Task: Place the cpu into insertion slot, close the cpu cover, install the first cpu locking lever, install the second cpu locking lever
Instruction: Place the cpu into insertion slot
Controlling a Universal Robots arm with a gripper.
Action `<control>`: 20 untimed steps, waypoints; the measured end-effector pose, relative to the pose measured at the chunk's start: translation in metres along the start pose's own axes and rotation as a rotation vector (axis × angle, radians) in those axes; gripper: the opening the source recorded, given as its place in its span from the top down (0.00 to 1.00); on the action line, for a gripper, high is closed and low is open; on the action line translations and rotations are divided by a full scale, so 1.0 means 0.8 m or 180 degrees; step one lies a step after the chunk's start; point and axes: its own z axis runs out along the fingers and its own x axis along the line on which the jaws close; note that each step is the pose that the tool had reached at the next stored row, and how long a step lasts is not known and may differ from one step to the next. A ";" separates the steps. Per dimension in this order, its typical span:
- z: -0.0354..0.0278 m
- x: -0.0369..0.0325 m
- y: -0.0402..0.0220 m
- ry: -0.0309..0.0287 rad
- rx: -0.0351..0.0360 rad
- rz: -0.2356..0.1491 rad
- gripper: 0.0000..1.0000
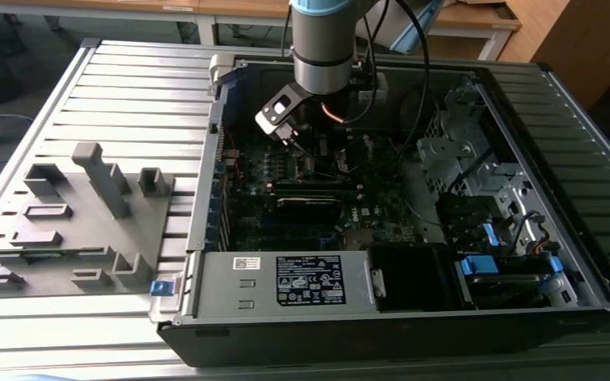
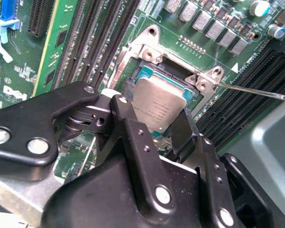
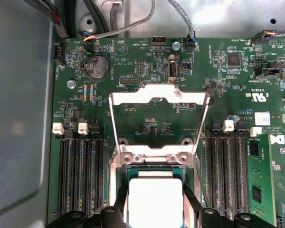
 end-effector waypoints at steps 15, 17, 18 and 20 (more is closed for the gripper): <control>-0.0013 0.0000 0.0001 0.0000 0.0000 0.0000 0.39; -0.0057 0.0000 0.0006 0.0000 0.0000 0.0000 0.39; -0.0084 0.0001 0.0009 0.0000 0.0000 0.0000 0.39; -0.0143 0.0001 0.0014 0.0000 0.0000 0.0000 0.39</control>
